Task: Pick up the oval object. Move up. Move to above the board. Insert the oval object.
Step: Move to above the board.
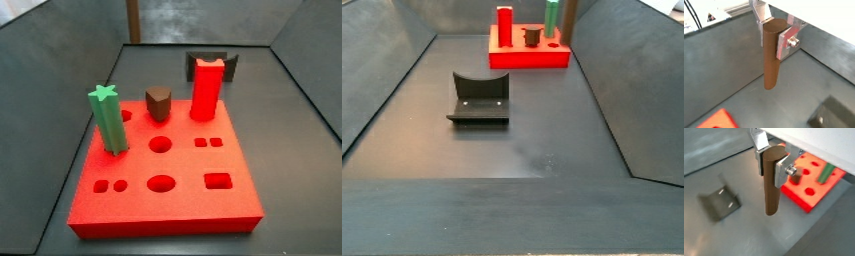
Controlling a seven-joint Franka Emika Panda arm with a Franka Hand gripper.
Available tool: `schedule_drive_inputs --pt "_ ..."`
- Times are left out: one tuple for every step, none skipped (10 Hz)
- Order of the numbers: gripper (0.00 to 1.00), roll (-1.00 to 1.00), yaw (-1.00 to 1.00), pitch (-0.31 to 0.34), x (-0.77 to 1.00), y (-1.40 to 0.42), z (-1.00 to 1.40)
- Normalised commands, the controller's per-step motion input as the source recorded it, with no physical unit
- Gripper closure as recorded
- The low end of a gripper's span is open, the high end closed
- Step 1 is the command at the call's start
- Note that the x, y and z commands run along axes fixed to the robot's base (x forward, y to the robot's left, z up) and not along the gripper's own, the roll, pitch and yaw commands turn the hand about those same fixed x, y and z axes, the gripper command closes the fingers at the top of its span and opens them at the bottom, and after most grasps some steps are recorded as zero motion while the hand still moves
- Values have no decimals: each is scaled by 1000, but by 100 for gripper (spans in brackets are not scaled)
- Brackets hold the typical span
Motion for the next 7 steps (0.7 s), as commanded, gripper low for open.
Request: schedule_drive_inputs --pt "100 -12 -396 196 410 -1000 416" --pt "100 -32 -232 170 411 -1000 408" --pt "100 -21 -62 154 422 -1000 412" --pt "100 -26 -37 138 432 -1000 411" --pt "100 -3 -13 129 440 -1000 409" --pt "100 1 -2 131 467 -1000 413" --pt "100 7 8 138 412 -822 337"
